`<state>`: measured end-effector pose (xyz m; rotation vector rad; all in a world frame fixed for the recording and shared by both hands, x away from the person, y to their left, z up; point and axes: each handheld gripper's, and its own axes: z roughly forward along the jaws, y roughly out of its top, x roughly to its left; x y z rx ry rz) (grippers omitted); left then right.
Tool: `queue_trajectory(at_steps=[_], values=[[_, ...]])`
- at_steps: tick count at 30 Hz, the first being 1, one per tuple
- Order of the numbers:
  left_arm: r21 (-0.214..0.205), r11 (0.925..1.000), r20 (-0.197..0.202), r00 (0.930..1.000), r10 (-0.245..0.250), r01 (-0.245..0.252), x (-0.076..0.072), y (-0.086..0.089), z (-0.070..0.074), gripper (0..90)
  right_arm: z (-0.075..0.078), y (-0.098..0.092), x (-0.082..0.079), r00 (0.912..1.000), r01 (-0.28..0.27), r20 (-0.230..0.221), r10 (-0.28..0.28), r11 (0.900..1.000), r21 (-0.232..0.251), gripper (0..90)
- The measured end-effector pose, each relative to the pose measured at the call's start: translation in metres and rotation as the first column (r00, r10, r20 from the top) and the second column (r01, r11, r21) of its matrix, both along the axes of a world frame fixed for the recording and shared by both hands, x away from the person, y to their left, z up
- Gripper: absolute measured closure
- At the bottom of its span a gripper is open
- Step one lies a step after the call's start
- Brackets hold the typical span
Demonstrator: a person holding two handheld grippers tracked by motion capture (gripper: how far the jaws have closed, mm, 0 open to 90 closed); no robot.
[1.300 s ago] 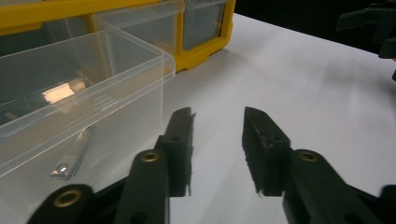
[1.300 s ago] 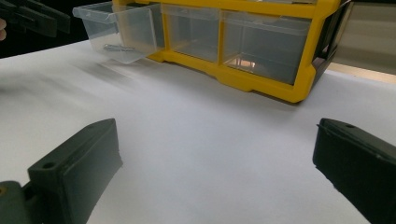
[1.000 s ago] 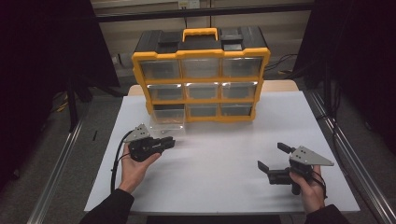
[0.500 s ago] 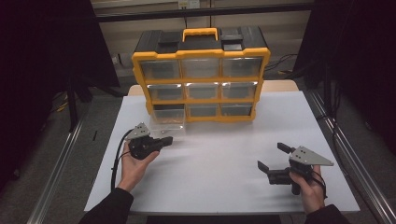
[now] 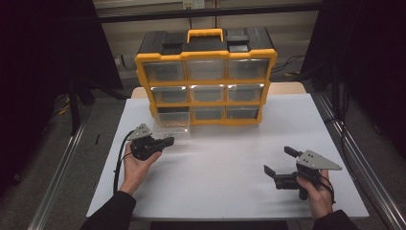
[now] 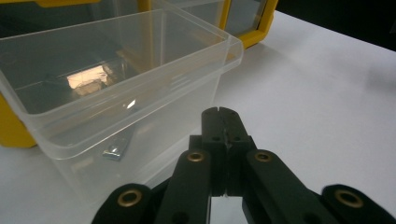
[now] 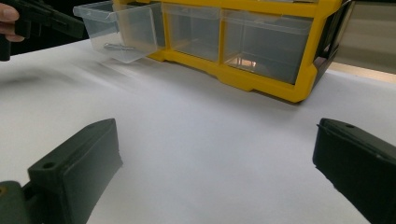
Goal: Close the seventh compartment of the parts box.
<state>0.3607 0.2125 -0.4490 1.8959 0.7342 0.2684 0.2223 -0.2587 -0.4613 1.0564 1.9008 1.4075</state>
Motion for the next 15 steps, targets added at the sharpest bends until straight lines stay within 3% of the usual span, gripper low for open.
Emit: queue_trajectory(at_steps=[15], values=[[0.005, 0.9997, 0.009, 0.9997, 0.023, -0.023, 0.009, -0.0005, 0.0002, 90.0, 0.0, 0.0, 0.0003, 1.0, -0.004, -0.002, 0.004, 1.0, 0.0, 0.4]])
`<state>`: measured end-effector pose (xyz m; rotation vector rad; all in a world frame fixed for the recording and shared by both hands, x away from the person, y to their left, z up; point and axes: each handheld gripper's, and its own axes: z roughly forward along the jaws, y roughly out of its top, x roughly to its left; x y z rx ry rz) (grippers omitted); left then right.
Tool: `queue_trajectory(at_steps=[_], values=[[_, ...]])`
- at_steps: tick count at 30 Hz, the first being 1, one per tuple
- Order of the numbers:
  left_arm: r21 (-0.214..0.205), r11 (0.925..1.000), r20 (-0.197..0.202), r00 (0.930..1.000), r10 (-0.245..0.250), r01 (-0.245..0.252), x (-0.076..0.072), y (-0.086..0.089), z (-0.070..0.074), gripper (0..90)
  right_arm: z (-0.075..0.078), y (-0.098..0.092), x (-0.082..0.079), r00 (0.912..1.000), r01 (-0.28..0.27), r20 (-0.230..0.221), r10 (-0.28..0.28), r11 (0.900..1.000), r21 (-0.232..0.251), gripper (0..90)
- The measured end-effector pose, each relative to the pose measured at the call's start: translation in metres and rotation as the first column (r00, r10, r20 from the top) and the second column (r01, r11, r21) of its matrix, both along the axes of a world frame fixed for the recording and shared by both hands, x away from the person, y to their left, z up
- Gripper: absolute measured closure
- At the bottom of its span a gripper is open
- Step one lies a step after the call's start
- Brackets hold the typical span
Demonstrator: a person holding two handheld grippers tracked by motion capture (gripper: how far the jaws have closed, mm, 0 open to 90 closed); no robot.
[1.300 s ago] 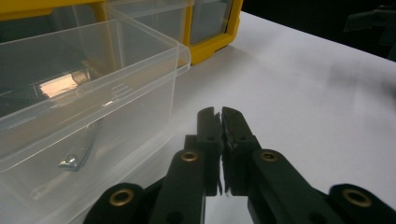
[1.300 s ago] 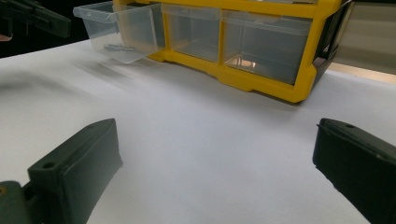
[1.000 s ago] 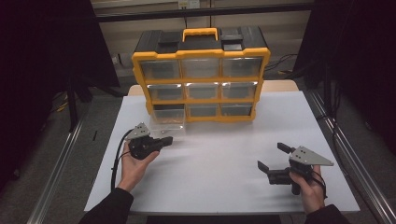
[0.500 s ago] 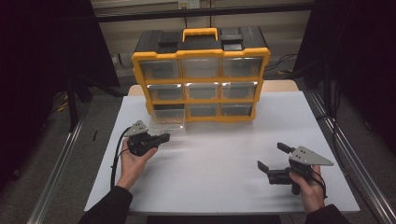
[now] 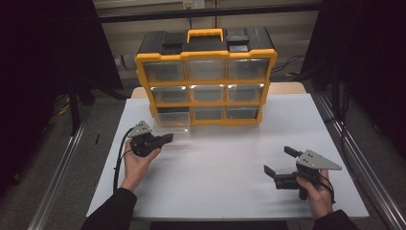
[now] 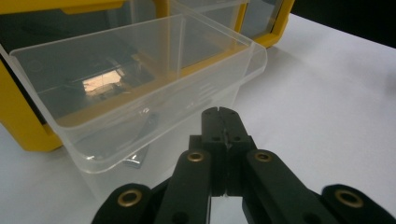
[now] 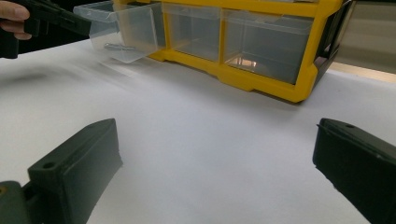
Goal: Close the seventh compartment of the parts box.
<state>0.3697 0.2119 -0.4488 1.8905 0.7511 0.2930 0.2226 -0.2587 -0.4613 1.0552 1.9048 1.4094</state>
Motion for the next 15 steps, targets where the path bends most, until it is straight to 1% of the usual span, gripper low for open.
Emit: queue_trajectory(at_steps=[3, 6, 7, 8, 10, 11, 12, 14, 15], values=[[0.001, 1.0, -0.003, 1.0, -0.004, 0.004, 0.0007, 0.0003, 0.0, 90.0, -0.0001, 0.0, 0.0001, 1.0, 0.0, -0.001, 0.0, 1.0, 0.0, 0.4], [-0.003, 1.0, -0.002, 1.0, 0.005, -0.005, 0.0007, 0.0001, 0.0003, 90.0, -0.0002, -0.0001, 0.0002, 1.0, 0.001, -0.001, -0.001, 1.0, 0.002, 0.4], [0.008, 1.0, 0.004, 1.0, 0.001, -0.001, 0.0012, 0.0006, 0.0005, 90.0, -0.0002, -0.0001, 0.0003, 1.0, 0.001, 0.0, -0.001, 1.0, 0.001, 0.4], [0.001, 1.0, 0.003, 1.0, 0.0, 0.0, 0.0015, -0.0001, 0.0001, 90.0, -0.0001, -0.0001, 0.0003, 1.0, -0.001, 0.0, 0.001, 1.0, -0.001, 0.4], [0.004, 1.0, 0.005, 1.0, 0.001, -0.001, 0.0018, -0.0011, 0.0003, 90.0, 0.0, 0.0001, 0.0002, 1.0, 0.0, 0.0, 0.0, 1.0, 0.0, 0.4], [-0.006, 0.9999, -0.001, 0.9999, -0.01, 0.01, 0.0024, -0.0014, 0.0003, 90.0, 0.0, 0.0001, 0.0002, 1.0, -0.001, 0.0, 0.001, 1.0, 0.0, 0.4], [0.01, 0.9999, 0.01, 0.9999, -0.008, 0.008, 0.0028, -0.0016, 0.0016, 90.0, 0.0, 0.0, 0.0002, 1.0, 0.0, 0.0, 0.0, 1.0, 0.0, 0.4], [-0.005, 0.9999, 0.011, 0.9999, -0.01, 0.01, 0.0036, -0.003, 0.0033, 90.0, -0.0001, -0.0001, 0.0002, 1.0, 0.001, 0.0, -0.001, 1.0, 0.001, 0.4], [0.002, 1.0, 0.013, 0.9999, -0.006, 0.006, 0.0038, -0.004, 0.0041, 90.0, -0.0001, -0.0001, 0.0002, 1.0, 0.001, -0.001, -0.001, 1.0, 0.002, 0.4]])
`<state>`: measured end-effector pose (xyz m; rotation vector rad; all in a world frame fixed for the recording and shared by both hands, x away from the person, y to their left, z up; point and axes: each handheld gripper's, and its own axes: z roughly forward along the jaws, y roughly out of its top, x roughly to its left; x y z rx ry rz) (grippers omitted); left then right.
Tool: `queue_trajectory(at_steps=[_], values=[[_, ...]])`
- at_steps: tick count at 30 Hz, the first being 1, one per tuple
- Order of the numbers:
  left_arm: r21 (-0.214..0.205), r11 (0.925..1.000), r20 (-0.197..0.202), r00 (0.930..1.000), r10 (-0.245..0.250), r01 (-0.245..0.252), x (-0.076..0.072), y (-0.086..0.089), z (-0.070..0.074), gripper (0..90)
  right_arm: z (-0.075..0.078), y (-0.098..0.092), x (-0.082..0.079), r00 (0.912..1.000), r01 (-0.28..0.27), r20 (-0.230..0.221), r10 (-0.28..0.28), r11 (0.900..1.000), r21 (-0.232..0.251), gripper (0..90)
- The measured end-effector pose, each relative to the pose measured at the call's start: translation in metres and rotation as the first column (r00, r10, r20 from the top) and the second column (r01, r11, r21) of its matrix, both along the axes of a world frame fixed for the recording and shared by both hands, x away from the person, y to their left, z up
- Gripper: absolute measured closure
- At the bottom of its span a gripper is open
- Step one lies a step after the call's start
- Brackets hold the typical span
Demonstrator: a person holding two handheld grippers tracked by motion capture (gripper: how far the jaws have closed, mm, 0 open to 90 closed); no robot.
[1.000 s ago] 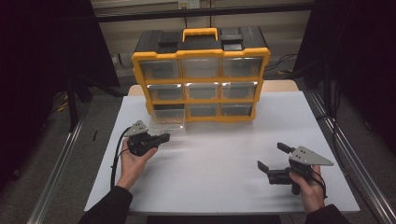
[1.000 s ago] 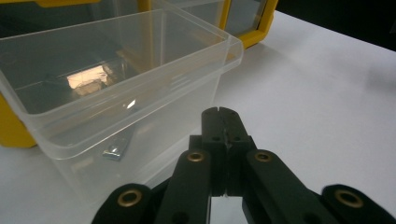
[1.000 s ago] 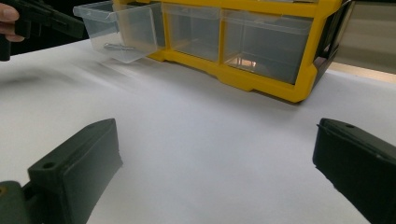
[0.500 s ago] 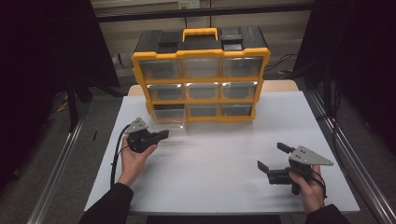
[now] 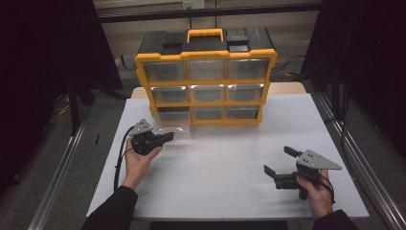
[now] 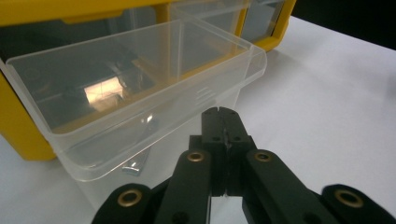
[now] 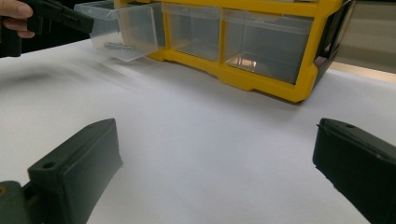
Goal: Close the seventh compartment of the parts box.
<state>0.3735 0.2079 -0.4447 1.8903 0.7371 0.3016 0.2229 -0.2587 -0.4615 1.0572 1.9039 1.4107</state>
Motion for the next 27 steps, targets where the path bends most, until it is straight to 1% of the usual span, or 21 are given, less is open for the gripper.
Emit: queue_trajectory(at_steps=[1, 2, 7, 8, 9, 10, 11, 12, 14, 16, 19, 20, 21, 22, 23, 24, 25, 26, 27], values=[[0.01, 0.9999, 0.004, 1.0, -0.007, 0.007, 0.001, -0.001, 0.0, 90.0, 0.0, 0.0, 0.0, 1.0, 0.0, 0.0, 0.0, 1.0, -0.001, 0.4], [0.014, 0.9999, 0.003, 1.0, -0.002, 0.002, 0.001, -0.002, 0.0, 90.0, 0.0, 0.0, 0.0, 1.0, 0.0, 0.0, 0.0, 1.0, 0.0, 0.4], [0.011, 0.9999, 0.004, 1.0, -0.005, 0.005, 0.003, -0.003, -0.002, 90.0, 0.0, 0.0, 0.0, 1.0, -0.001, 0.002, 0.001, 1.0, -0.004, 0.4], [0.018, 0.9998, 0.006, 1.0, -0.001, 0.001, 0.004, -0.003, -0.001, 90.0, 0.0, 0.0, 0.0, 1.0, -0.001, 0.001, 0.001, 1.0, -0.003, 0.4], [0.018, 0.9998, 0.009, 1.0, 0.0, 0.0, 0.004, -0.003, -0.001, 90.0, 0.0, 0.0, 0.0, 1.0, 0.0, 0.001, 0.0, 1.0, -0.004, 0.4], [0.014, 0.9999, 0.004, 1.0, 0.001, -0.001, 0.005, -0.003, -0.002, 90.0, 0.0, 0.0, 0.0, 1.0, -0.001, 0.002, 0.001, 1.0, -0.005, 0.4], [0.02, 0.9998, 0.012, 0.9999, 0.002, -0.002, 0.006, -0.003, -0.002, 90.0, 0.0, 0.0, 0.0, 1.0, -0.002, 0.001, 0.002, 1.0, -0.005, 0.4], [0.015, 0.9998, 0.011, 0.9999, 0.01, -0.01, 0.006, -0.004, -0.002, 90.0, 0.0, 0.0, 0.0, 1.0, -0.001, 0.002, 0.001, 1.0, -0.004, 0.4], [0.021, 0.9997, 0.012, 0.9999, 0.008, -0.009, 0.007, -0.005, -0.002, 90.0, 0.0, 0.0, 0.0, 1.0, -0.001, 0.001, 0.001, 1.0, -0.003, 0.4], [0.007, 0.9999, 0.006, 0.9999, 0.009, -0.009, 0.007, -0.006, -0.003, 90.0, 0.0, 0.0, 0.0, 1.0, -0.002, 0.001, 0.002, 1.0, -0.003, 0.4], [0.018, 0.9998, 0.007, 0.9999, 0.007, -0.007, 0.008, -0.007, -0.003, 90.0, 0.0, 0.0, 0.0, 1.0, -0.003, 0.001, 0.003, 1.0, -0.004, 0.4], [0.011, 0.9999, 0.007, 1.0, 0.006, -0.006, 0.009, -0.008, -0.003, 90.0, 0.0, 0.0, 0.0, 1.0, -0.003, 0.002, 0.003, 1.0, -0.005, 0.4], [0.013, 0.9999, 0.01, 1.0, -0.002, 0.002, 0.009, -0.008, -0.003, 90.0, 0.0, 0.0, 0.0, 1.0, -0.004, 0.002, 0.004, 1.0, -0.005, 0.4], [0.023, 0.9997, 0.01, 0.9999, 0.007, -0.007, 0.009, -0.009, -0.002, 90.0, 0.0, 0.0, 0.0, 1.0, -0.004, 0.002, 0.004, 1.0, -0.005, 0.4], [0.028, 0.9996, 0.015, 0.9999, 0.005, -0.005, 0.01, -0.01, -0.002, 90.0, 0.0, 0.0, 0.0, 1.0, -0.004, 0.002, 0.004, 1.0, -0.005, 0.4], [0.02, 0.9997, 0.014, 0.9998, 0.011, -0.011, 0.01, -0.011, -0.001, 90.0, 0.0, 0.0, 0.0, 1.0, -0.004, 0.002, 0.004, 1.0, -0.005, 0.4], [0.024, 0.9997, 0.016, 0.9999, -0.003, 0.002, 0.011, -0.01, -0.001, 90.0, 0.0, 0.0, 0.0, 1.0, -0.004, 0.002, 0.004, 1.0, -0.004, 0.4], [0.023, 0.9997, 0.021, 0.9998, 0.0, 0.0, 0.012, -0.01, 0.0, 90.0, 0.0, 0.0, 0.0, 1.0, -0.004, 0.002, 0.004, 1.0, -0.005, 0.4], [0.014, 0.9999, 0.02, 0.9998, 0.006, -0.007, 0.012, -0.011, 0.0, 90.0, 0.0, 0.0, 0.0, 1.0, -0.004, 0.002, 0.004, 1.0, -0.005, 0.4]])
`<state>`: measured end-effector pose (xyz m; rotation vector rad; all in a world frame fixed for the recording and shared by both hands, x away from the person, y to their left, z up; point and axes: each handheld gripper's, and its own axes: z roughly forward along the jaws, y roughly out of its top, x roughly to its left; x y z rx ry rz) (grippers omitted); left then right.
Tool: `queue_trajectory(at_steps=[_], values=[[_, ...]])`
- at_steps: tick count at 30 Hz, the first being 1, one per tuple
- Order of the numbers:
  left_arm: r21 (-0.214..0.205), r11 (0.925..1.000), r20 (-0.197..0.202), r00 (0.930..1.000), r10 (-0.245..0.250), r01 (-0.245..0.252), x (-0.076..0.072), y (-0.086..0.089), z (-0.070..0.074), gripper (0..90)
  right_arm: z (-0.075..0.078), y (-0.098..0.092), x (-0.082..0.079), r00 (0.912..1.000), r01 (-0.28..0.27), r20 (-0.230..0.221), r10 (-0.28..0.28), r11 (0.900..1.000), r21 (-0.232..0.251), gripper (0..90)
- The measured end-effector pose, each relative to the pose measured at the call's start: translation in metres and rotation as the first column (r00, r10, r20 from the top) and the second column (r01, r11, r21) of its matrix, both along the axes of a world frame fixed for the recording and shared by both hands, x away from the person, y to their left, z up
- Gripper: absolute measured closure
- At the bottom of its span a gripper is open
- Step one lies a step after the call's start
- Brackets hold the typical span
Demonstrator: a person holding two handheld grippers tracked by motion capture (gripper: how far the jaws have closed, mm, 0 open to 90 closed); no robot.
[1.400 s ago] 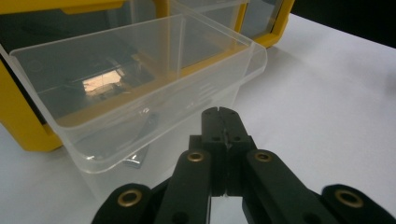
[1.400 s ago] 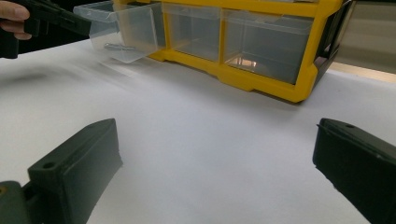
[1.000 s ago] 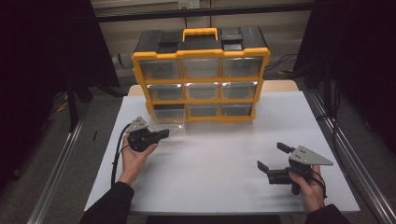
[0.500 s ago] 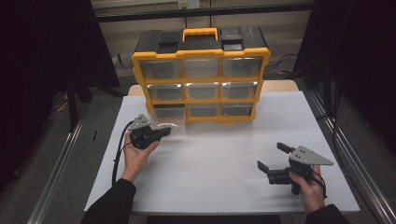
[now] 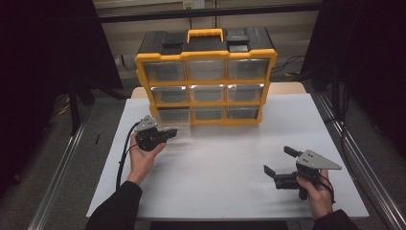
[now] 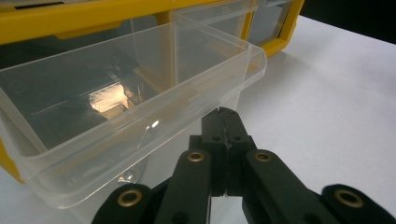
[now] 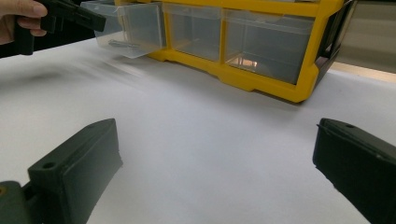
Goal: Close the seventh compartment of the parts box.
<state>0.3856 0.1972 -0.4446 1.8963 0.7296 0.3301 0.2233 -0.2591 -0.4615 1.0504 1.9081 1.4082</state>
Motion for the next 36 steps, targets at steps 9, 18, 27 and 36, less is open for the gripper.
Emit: queue_trajectory(at_steps=[9, 18, 27, 36], values=[[0.025, 0.9997, 0.01, 0.9999, 0.0, 0.0, 0.002, 0.0, 0.002, 90.0, 0.0, 0.0, 0.0, 1.0, 0.002, -0.003, -0.002, 1.0, 0.002, 0.4], [0.036, 0.9994, 0.009, 0.9999, 0.005, -0.005, 0.005, -0.002, 0.002, 90.0, 0.0, 0.0, 0.0, 1.0, 0.002, -0.004, -0.002, 1.0, 0.001, 0.4], [0.049, 0.9987, 0.003, 0.9999, 0.013, -0.013, 0.01, -0.002, -0.001, 90.0, 0.0, 0.0, 0.0, 1.0, 0.004, -0.002, -0.004, 1.0, -0.001, 0.4], [0.048, 0.9984, 0.007, 0.9995, 0.03, -0.03, 0.015, -0.005, 0.0, 90.0, 0.0, 0.0, 0.001, 1.0, -0.001, 0.003, 0.001, 1.0, -0.002, 0.4]])
